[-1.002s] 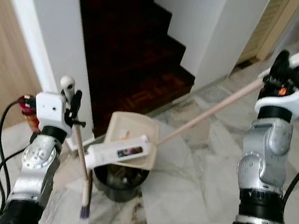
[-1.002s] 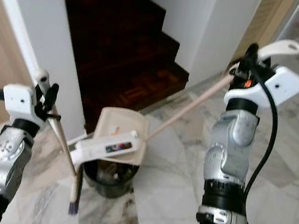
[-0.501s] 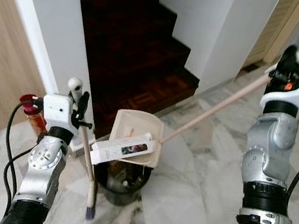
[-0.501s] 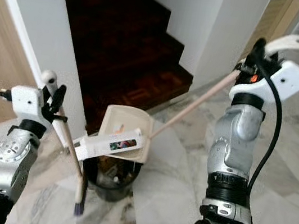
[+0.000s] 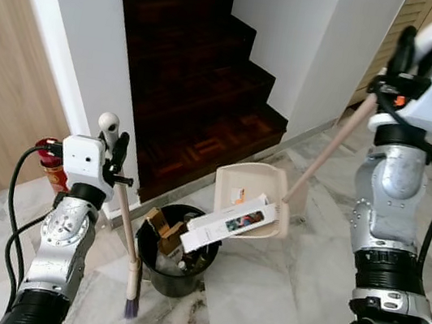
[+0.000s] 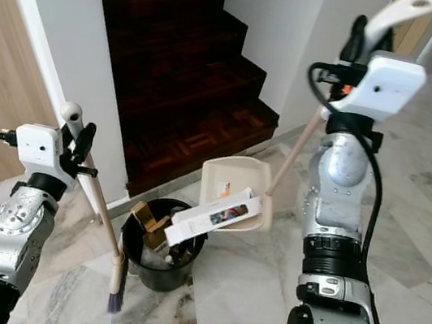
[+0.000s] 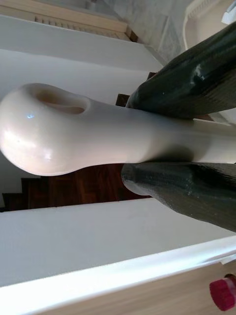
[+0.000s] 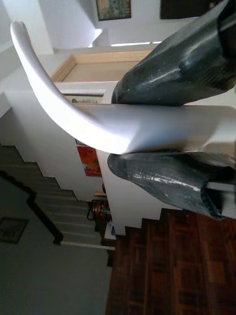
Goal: Sweep floor
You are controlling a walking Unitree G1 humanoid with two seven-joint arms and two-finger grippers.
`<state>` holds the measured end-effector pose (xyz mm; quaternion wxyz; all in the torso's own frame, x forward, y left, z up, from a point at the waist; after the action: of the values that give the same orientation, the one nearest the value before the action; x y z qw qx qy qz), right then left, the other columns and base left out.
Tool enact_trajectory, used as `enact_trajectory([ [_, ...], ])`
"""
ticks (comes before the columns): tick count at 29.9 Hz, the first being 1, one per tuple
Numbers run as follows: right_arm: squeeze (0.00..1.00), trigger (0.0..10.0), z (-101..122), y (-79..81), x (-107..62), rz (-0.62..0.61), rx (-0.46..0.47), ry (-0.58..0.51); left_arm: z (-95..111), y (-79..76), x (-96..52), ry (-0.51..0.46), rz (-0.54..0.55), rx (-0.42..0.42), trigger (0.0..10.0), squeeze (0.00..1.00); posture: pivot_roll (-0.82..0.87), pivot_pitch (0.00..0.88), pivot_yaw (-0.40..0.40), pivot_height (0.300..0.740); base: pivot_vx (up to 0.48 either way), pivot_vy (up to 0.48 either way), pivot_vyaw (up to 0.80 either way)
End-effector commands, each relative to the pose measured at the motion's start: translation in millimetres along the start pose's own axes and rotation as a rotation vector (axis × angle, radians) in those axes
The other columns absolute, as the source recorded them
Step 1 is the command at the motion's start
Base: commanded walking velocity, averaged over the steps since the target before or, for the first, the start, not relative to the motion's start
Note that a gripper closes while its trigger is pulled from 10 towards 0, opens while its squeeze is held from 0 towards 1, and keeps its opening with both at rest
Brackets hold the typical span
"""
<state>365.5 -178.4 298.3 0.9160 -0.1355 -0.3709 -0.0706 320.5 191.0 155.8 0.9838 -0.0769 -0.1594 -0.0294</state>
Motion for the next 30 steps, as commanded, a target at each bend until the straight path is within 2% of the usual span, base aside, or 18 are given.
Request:
enact_trajectory([
  [1, 0.0, 10.0, 25.3, -2.4, 8.9, -0.015, -0.009, -0.134, 13.2, -3.4, 4.7, -0.062, -0.022, 0.003, 10.0, 0.0, 0.05, 0.047, -0.005, 0.74, 0.0, 0.0, 0.0],
  [16, 0.0, 10.0, 40.9, 11.7, 3.2, 0.057, -0.042, -0.225, 13.1, -5.6, 5.2, -0.058, -0.041, 0.02, 10.0, 0.0, 0.04, 0.056, -0.004, 0.74, 0.0, 0.0, 0.0],
  [27, 0.0, 10.0, 50.4, 28.9, -3.4, 0.068, 0.062, -0.24, 12.9, -6.0, 5.7, -0.06, -0.04, 0.016, 10.0, 0.0, 0.04, 0.049, -0.009, 0.74, 0.0, 0.0, 0.0],
  [28, 0.0, 10.0, 47.1, 30.6, -4.2, 0.03, 0.166, -0.19, 12.6, -6.5, 5.6, -0.06, -0.039, 0.016, 10.0, 0.0, 0.04, 0.046, -0.011, 0.74, 0.0, 0.0, 0.0],
  [30, 0.0, 10.0, 46.9, 32.2, -5.1, 0.025, 0.186, -0.182, 12.6, -6.9, 5.4, -0.061, -0.039, 0.015, 10.0, 0.0, 0.04, 0.042, -0.012, 0.74, 0.0, 0.0, 0.0],
])
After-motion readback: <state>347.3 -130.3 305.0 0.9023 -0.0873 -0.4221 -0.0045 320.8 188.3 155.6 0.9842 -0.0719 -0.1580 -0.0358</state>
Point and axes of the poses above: a point about 5 cm out from each wrist's last joint towards the gripper, its own x axis pointing out of the wrist towards the gripper, its own z axis along the axis of the wrist's last joint, y = z × x, the point moved 1 cm from there along x, pointing out of the wrist towards the gripper, and after that the axes turned 11 degrees about -x, right-handed, at the moved point
